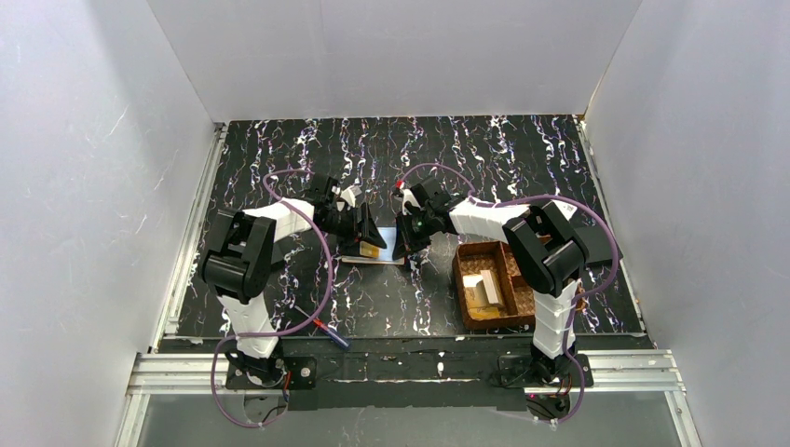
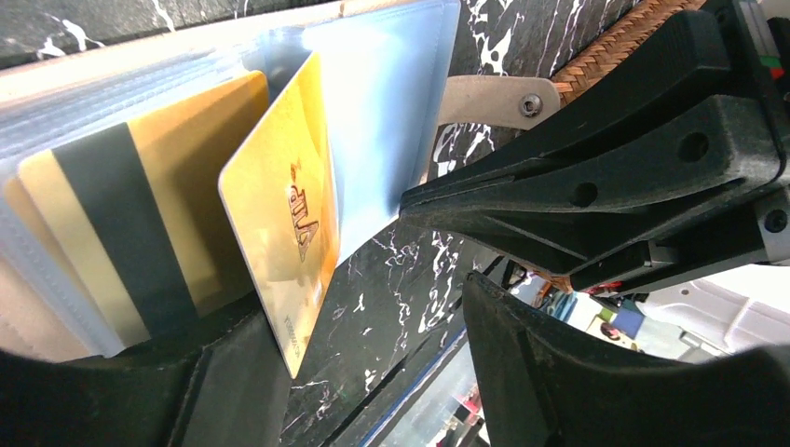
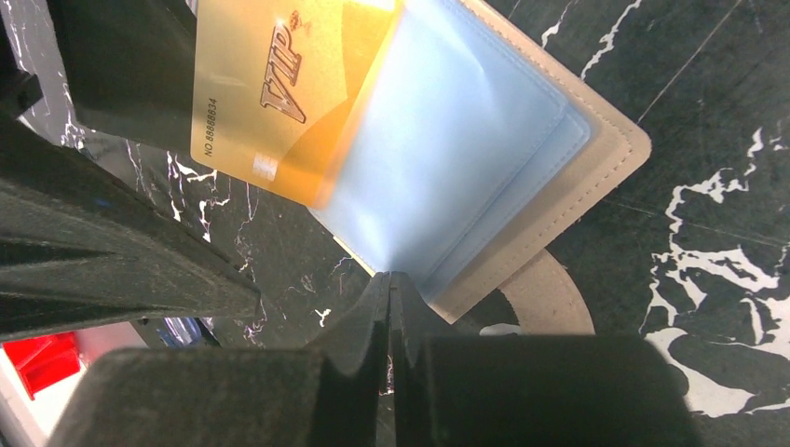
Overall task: Put the credit cards into the card holder
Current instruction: Insert the credit card into the card holder.
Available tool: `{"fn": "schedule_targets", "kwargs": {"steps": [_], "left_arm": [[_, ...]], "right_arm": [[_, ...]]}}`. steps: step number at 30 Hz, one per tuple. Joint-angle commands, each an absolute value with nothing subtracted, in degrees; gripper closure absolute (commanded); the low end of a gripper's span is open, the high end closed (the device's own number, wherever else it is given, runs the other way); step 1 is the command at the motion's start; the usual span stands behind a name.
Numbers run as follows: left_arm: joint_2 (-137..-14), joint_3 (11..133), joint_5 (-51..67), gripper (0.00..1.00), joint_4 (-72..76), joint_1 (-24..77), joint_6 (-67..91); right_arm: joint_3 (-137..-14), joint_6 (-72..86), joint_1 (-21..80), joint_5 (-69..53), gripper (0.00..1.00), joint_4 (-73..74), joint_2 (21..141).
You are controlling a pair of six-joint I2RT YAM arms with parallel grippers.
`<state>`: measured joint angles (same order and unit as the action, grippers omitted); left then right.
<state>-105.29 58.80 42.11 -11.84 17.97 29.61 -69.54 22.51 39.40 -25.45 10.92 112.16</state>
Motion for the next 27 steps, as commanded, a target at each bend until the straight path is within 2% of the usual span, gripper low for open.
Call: {"fn": "schedule_targets", "kwargs": {"steps": [1, 5, 12, 14, 17, 19, 27], "left_arm": [[-103.01, 60.90, 35.27, 0.38, -19.36, 17.57, 24.94], [-103.12, 61.86, 32.77, 0.40, -21.34, 17.55, 24.17], [-103.86, 63.02, 31.52, 0.56, -22.49, 17.55, 23.29], [-103.58, 62.93, 31.10, 0.56, -22.43, 17.55, 23.32], [-102.36, 62.63, 29.98, 0.48, -22.65, 17.56, 22.49], [-102.16, 62.82, 29.71, 0.48, -23.20, 17.52, 21.74], [-103.30, 63.06, 31.08, 0.66, -21.28, 17.31, 23.43]], "right_arm": [[-69.39, 20.67, 39.42, -23.78, 0.93, 11.24, 113.38], [-69.61, 20.57, 39.46, -24.02, 0.93, 11.34, 113.59], [-70.05, 20.36, 39.44, -24.04, 0.93, 11.65, 113.83], [-70.32, 20.20, 39.46, -24.18, 0.93, 11.91, 113.94], [-70.49, 19.94, 39.45, -24.24, 0.93, 12.19, 113.87], [-70.57, 19.72, 39.46, -24.16, 0.94, 12.37, 113.86], [-70.23, 19.41, 39.46, -24.04, 0.94, 12.58, 113.65]]}}
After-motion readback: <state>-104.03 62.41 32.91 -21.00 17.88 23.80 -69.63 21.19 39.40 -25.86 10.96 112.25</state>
